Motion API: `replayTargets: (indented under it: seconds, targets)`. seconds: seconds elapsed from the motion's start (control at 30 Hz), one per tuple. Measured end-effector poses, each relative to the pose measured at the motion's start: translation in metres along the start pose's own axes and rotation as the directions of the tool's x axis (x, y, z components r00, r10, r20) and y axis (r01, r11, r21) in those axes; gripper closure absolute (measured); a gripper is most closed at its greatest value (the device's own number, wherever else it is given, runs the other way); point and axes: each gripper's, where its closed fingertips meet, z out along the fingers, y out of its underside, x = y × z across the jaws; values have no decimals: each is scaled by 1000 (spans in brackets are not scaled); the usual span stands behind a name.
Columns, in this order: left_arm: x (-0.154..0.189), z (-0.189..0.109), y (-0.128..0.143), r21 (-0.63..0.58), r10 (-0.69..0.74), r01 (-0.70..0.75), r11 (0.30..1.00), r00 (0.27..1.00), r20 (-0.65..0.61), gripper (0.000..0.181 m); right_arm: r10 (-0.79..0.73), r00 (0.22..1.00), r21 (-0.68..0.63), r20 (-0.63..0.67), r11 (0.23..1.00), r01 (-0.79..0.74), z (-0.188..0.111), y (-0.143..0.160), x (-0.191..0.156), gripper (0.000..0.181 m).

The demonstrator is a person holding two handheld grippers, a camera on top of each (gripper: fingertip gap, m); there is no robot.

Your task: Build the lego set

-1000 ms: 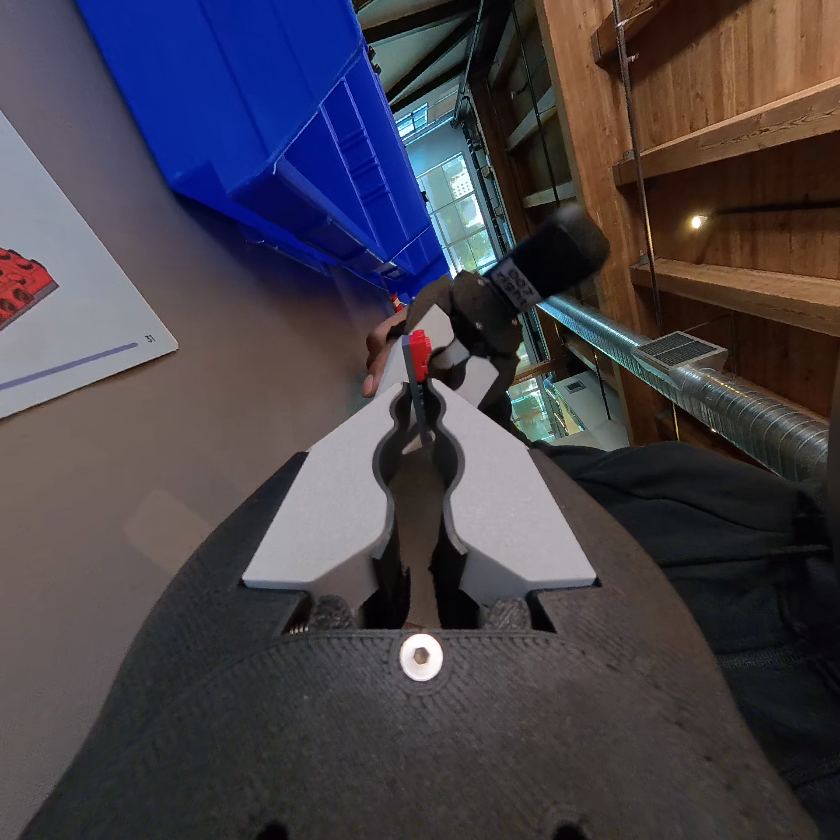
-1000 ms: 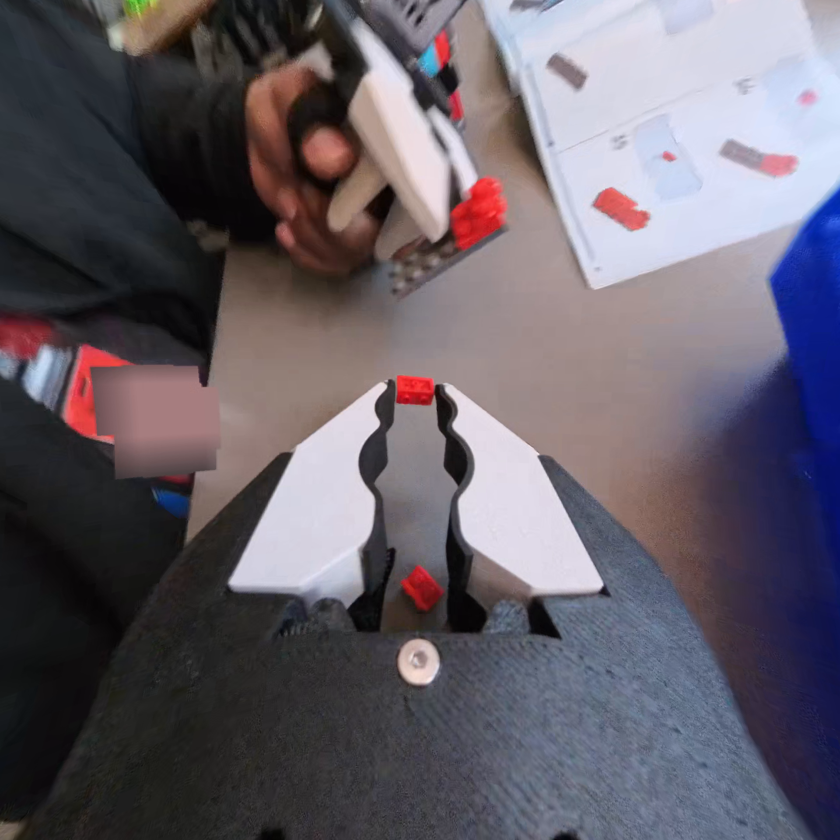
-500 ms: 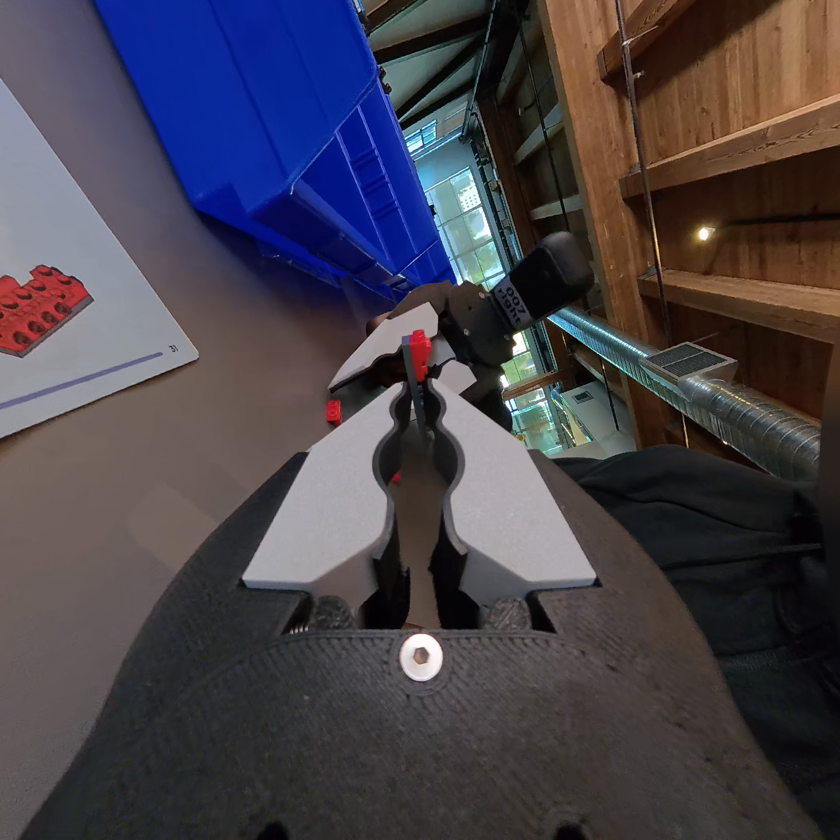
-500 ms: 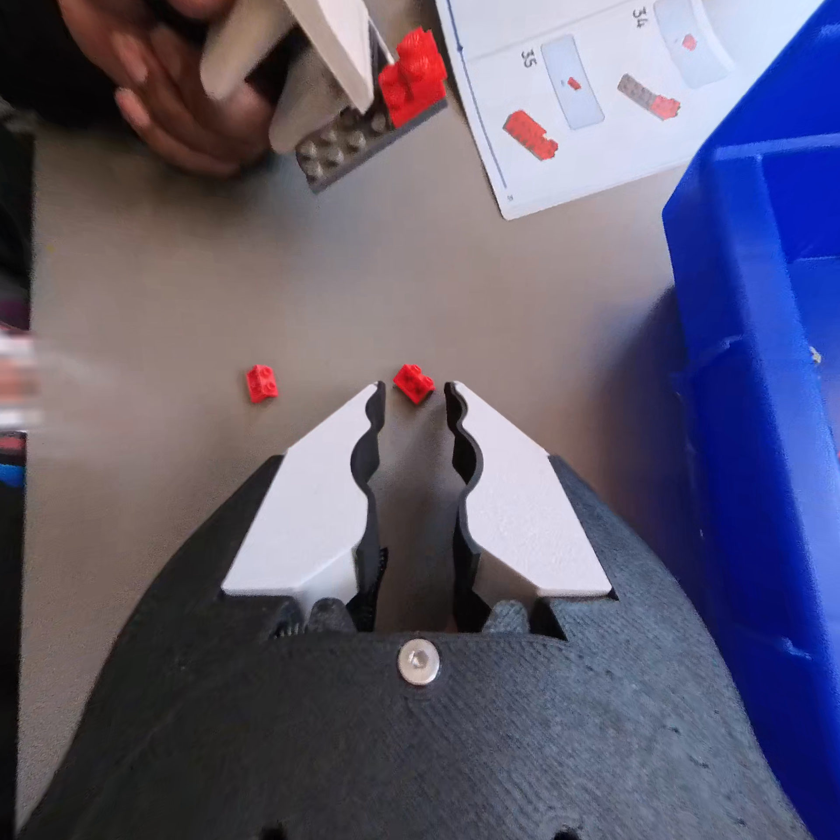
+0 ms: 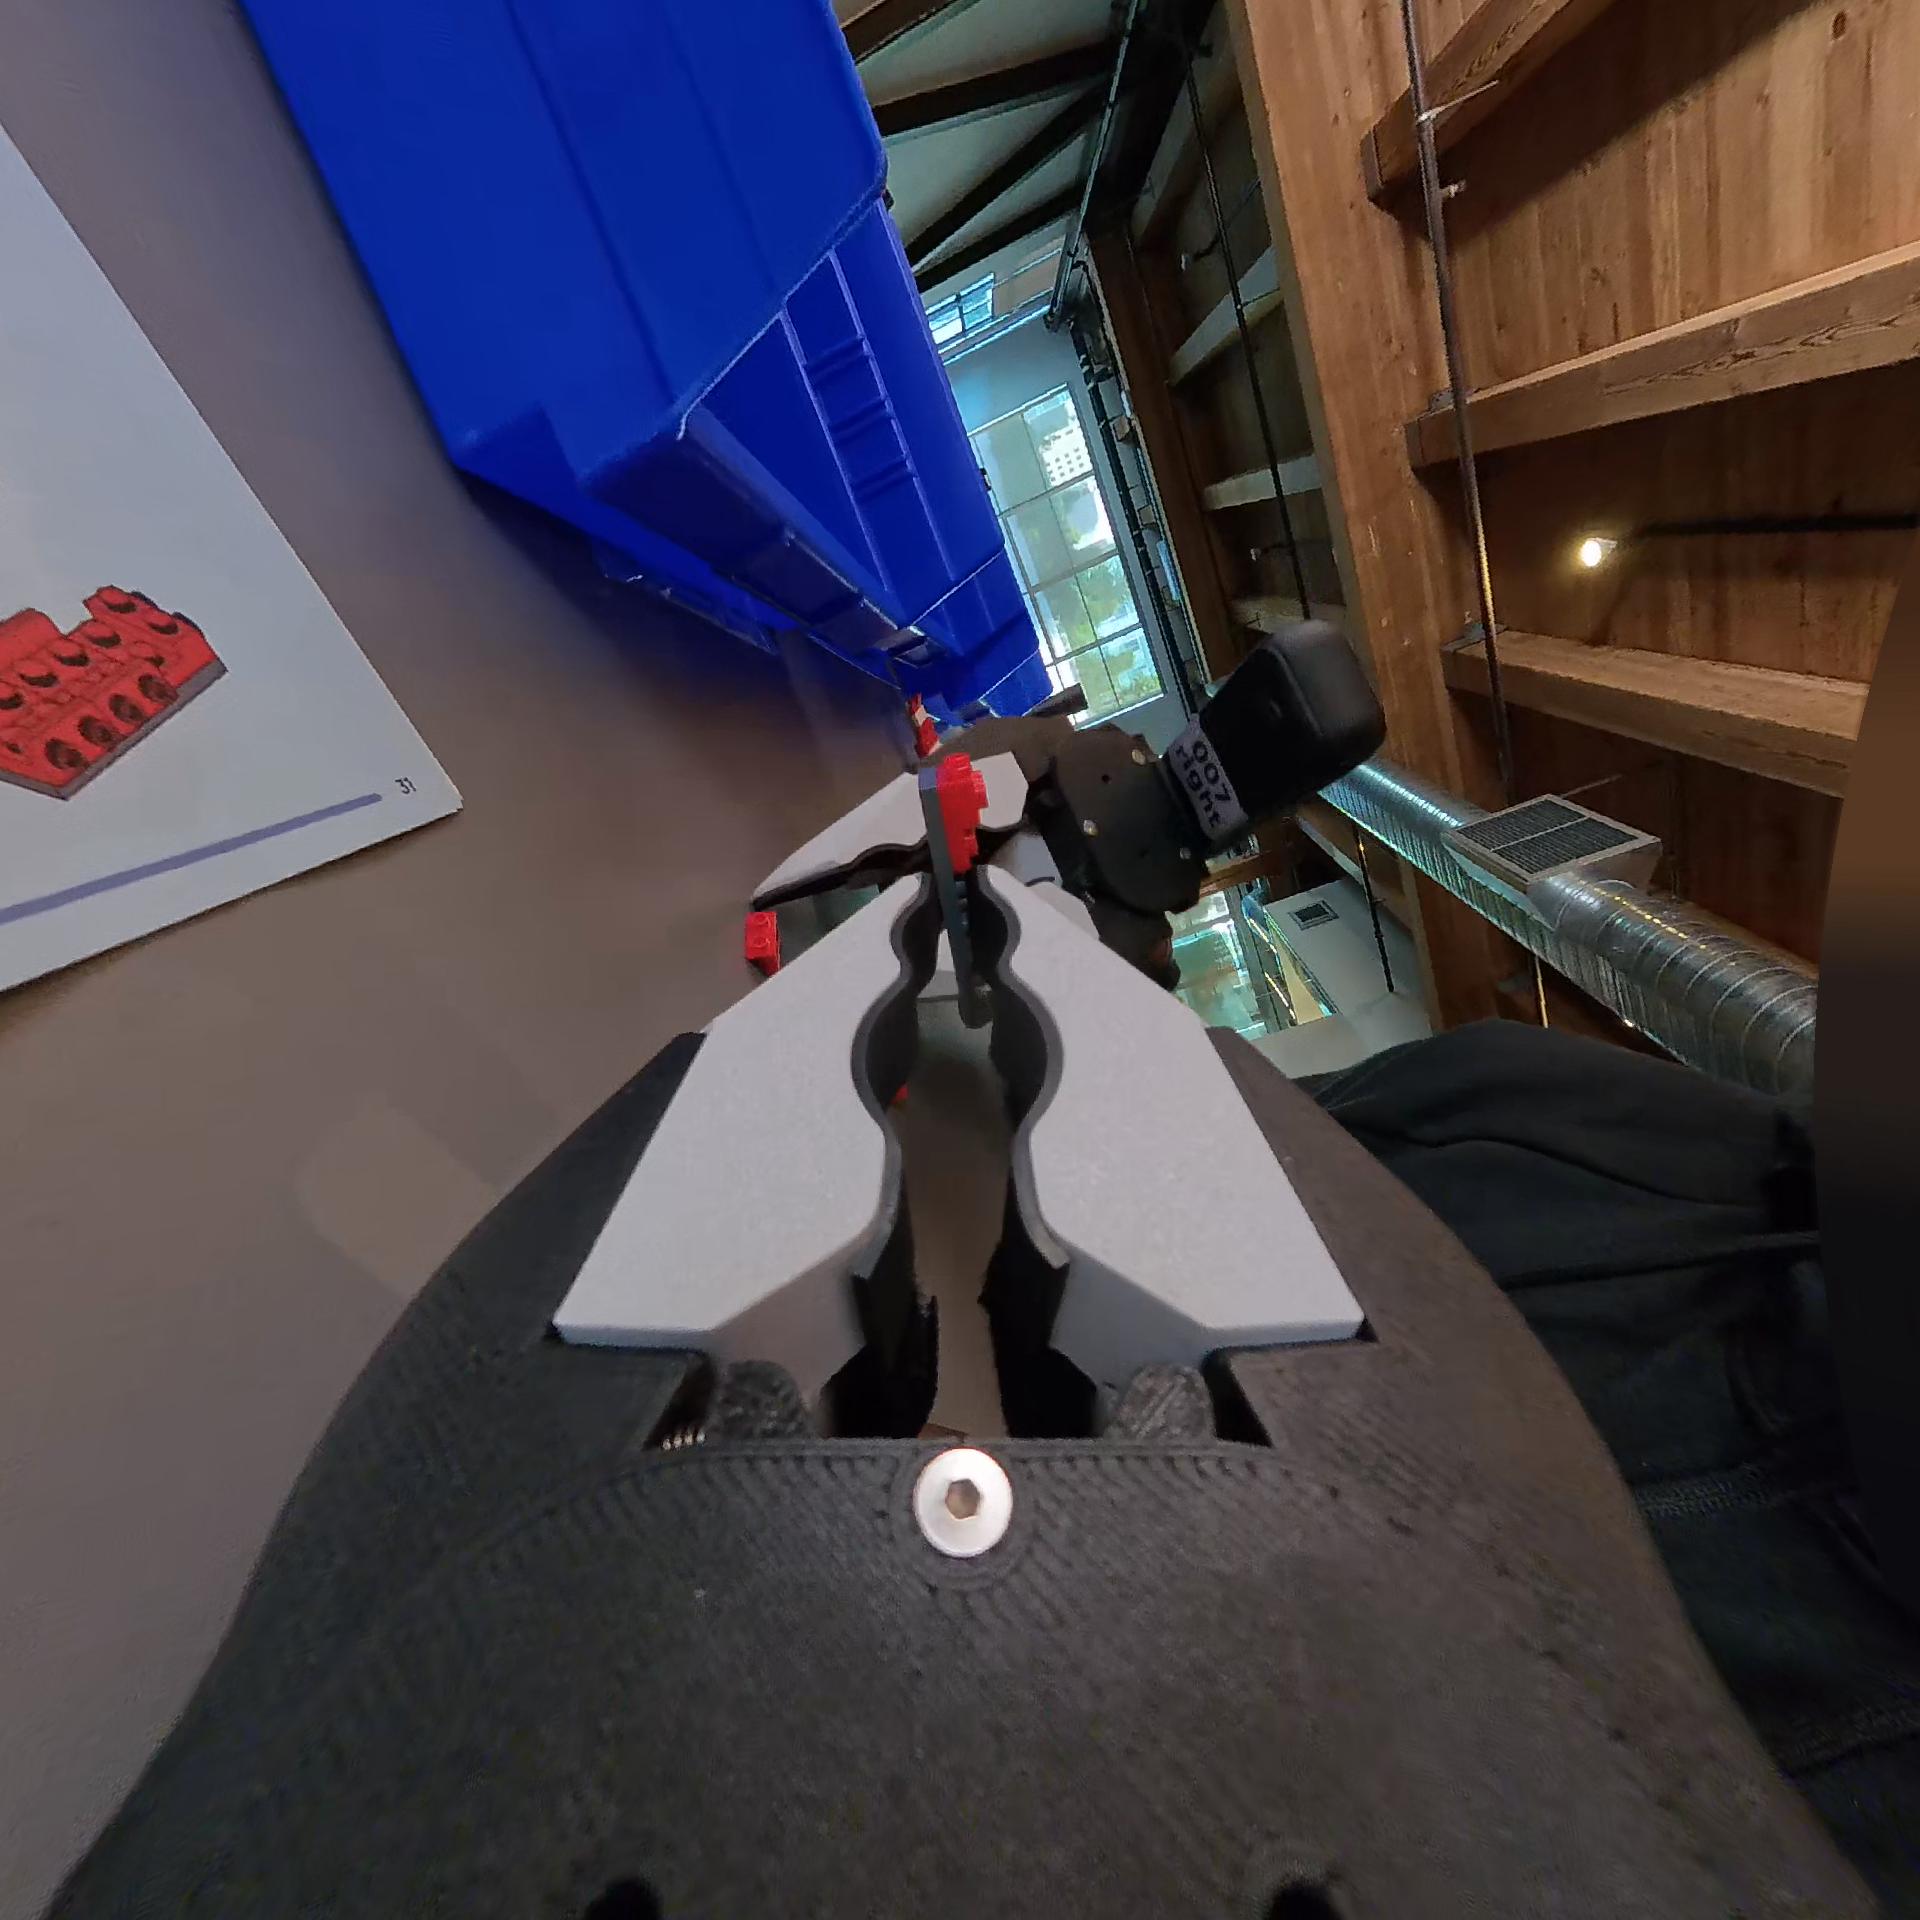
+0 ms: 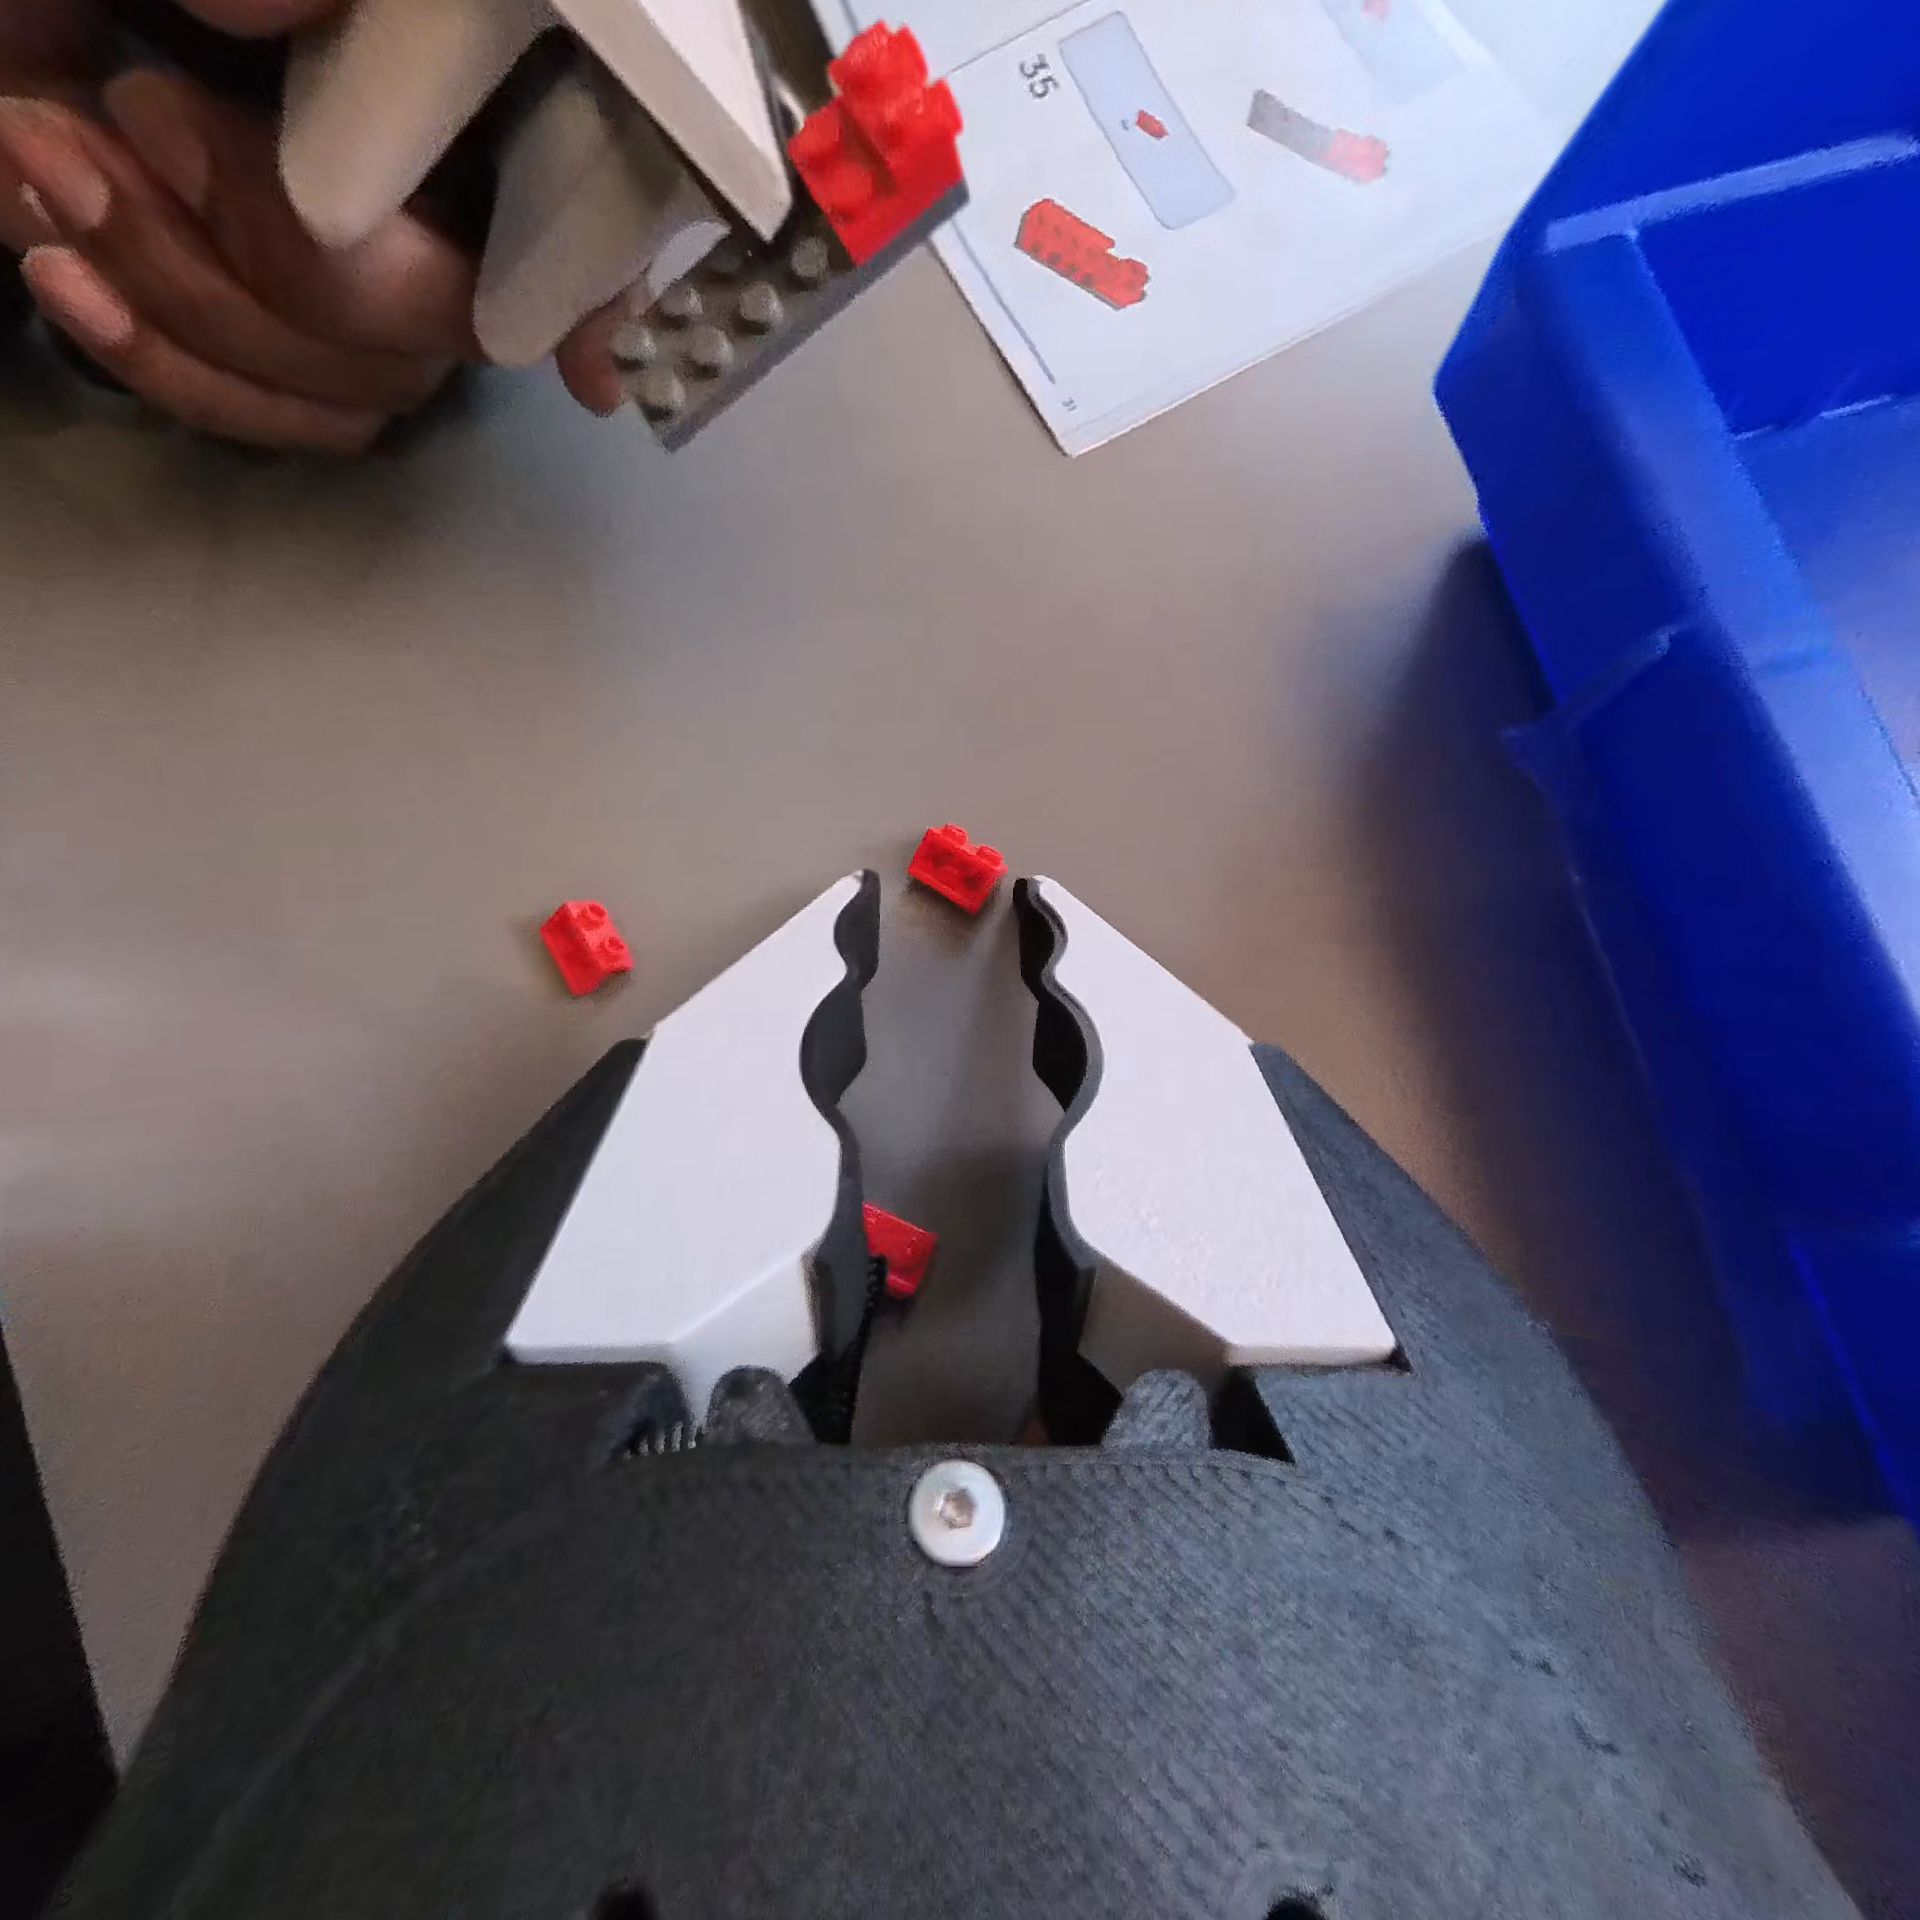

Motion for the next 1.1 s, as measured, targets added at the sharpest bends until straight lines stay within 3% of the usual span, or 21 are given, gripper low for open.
replayTargets:
  seconds: [0.27, 0.5, 0.77, 1.1]
  targets:
    - [0, 1, 3, -8, 17, -16, 1000, 1000, 9, 176, -38, 991, 18, -130, 999, 41, 6, -9, 5, 162]
    - [0, 1, 2, -7, 24, -24, 1000, 1000, 16, 176, -63, 996, 234, -64, 969, 76, -22, -44, -3, 159]
    - [-2, 1, 3, -8, 22, -22, 1000, 999, 32, 176, -29, 998, 149, -49, 988, 36, -19, -19, 6, 157]
    - [-5, 0, 3, -7, 15, -15, 1000, 999, 48, 177, -152, 988, 61, 37, 987, 150, 8, -19, -1, 157]
